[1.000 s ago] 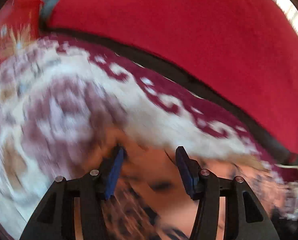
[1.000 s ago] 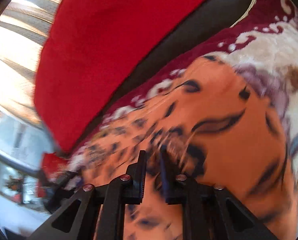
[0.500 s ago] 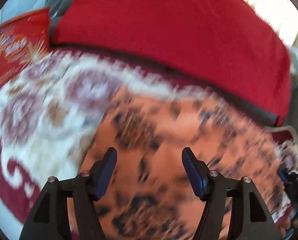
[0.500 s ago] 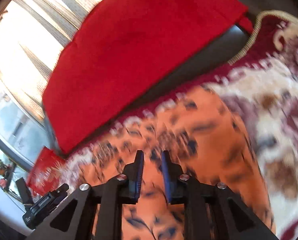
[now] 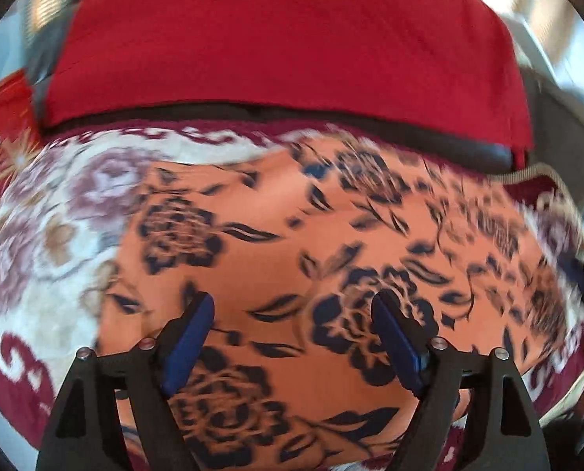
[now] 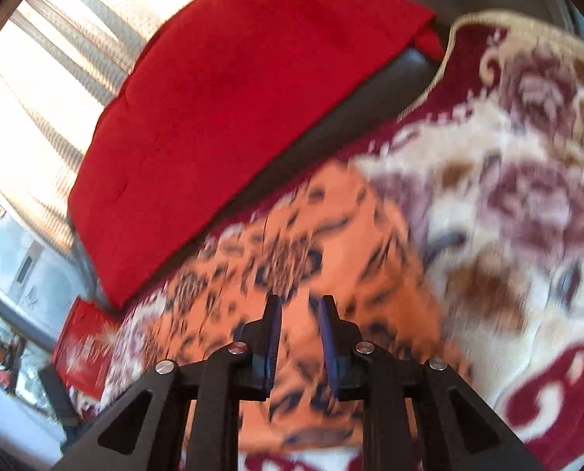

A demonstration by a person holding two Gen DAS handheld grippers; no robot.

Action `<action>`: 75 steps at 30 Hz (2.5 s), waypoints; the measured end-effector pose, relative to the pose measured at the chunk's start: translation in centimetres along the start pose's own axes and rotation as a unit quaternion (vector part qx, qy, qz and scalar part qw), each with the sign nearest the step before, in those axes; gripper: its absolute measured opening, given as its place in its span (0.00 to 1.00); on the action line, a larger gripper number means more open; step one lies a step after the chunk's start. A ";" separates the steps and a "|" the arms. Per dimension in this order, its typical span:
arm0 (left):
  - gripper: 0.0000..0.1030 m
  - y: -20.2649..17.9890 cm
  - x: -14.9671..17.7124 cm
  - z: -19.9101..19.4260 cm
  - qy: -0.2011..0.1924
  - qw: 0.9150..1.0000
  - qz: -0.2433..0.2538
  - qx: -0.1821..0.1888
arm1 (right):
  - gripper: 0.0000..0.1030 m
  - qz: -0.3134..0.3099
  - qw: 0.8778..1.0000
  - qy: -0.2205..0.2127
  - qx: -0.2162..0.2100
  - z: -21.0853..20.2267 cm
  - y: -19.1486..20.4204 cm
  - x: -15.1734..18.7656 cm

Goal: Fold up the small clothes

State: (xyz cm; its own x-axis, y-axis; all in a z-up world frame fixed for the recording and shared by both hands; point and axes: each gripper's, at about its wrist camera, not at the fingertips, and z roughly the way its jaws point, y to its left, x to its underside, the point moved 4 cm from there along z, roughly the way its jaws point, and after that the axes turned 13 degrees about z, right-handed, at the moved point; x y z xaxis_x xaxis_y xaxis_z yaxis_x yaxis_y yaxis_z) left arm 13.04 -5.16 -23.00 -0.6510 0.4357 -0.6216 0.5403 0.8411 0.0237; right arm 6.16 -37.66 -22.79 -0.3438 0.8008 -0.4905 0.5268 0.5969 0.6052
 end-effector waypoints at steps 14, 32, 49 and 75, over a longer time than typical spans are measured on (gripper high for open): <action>0.98 -0.9 -1.8 1.9 -0.013 0.997 0.048 -0.061 | 0.28 0.066 0.996 0.049 0.039 9.0 -0.6 -5.1; 1.00 -1.7 -1.6 -1.4 0.010 0.989 0.060 -0.132 | 0.29 -0.015 0.995 0.098 -0.012 3.4 1.1 3.9; 1.00 -3.7 1.0 -9.3 0.002 0.993 0.067 -0.095 | 0.71 -0.040 0.997 0.040 -0.044 -3.7 0.5 7.8; 1.00 10.2 7.7 -3.4 0.049 0.978 -0.089 -0.179 | 0.34 -0.081 0.991 0.092 -0.045 4.2 8.0 11.4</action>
State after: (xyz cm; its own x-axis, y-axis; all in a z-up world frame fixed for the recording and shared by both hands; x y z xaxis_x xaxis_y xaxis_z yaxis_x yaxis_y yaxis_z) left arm 11.78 7.88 -24.87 -0.7760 0.2853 -0.5625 0.2028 0.9573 0.2058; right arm 9.73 -23.99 -26.18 -0.5587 0.6843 -0.4686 0.3839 0.7142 0.5852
